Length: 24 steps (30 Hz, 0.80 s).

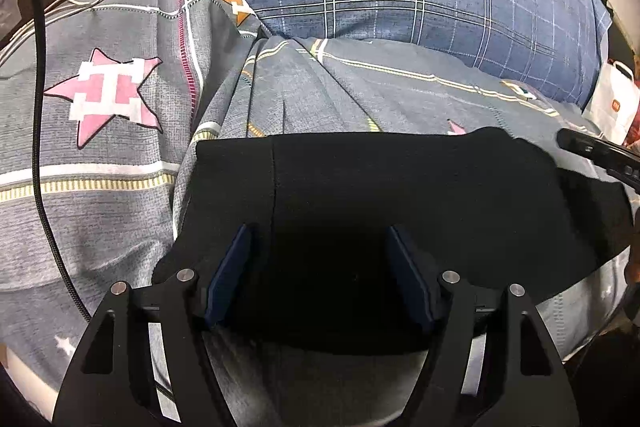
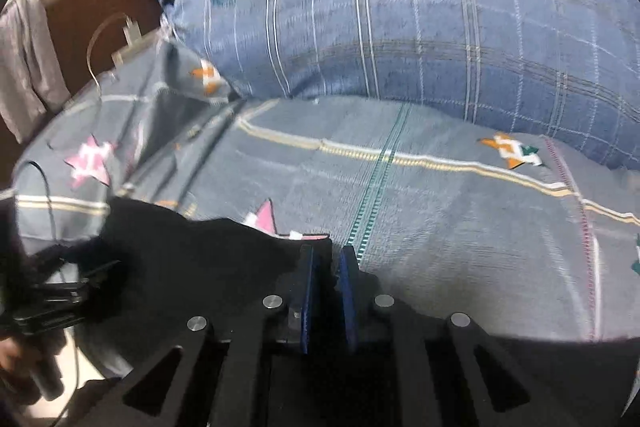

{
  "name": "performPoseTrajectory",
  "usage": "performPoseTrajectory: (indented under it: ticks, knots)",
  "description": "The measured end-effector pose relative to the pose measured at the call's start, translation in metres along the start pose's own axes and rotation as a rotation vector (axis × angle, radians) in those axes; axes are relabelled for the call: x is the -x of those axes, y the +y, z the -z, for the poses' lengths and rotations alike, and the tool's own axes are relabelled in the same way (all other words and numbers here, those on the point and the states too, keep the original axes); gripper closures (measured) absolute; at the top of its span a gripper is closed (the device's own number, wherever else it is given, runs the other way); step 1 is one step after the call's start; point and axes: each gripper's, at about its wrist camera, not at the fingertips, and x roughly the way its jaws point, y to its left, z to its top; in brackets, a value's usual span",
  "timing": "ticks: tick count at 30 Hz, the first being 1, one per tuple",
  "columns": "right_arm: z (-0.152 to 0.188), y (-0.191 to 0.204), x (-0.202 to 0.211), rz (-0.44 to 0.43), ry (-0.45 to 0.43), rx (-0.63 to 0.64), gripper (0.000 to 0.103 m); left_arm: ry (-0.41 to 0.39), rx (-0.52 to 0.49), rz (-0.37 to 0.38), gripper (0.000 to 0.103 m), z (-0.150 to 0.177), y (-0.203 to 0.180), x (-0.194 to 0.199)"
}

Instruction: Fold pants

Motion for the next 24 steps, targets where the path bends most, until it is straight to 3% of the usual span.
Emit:
performPoseTrajectory:
  ticks: [4,9,16,24]
  knots:
    - [0.005,-0.019,0.036,0.037,-0.058,-0.052,0.088,-0.012,0.009,0.025,0.032,-0.003,-0.007,0.014]
    - [0.024,-0.065,0.077,0.086,-0.114,-0.211,0.065,-0.038,-0.048,0.055,0.032,-0.012,-0.033,0.03]
    - [0.097,-0.113,0.116,0.134,-0.1,-0.389,0.064,0.034,-0.167,0.192,0.032,-0.03,-0.099,0.022]
    - [0.173,-0.165,0.146,0.136,-0.108,-0.599,0.064,0.139,-0.352,0.39,0.032,-0.042,-0.221,-0.017]
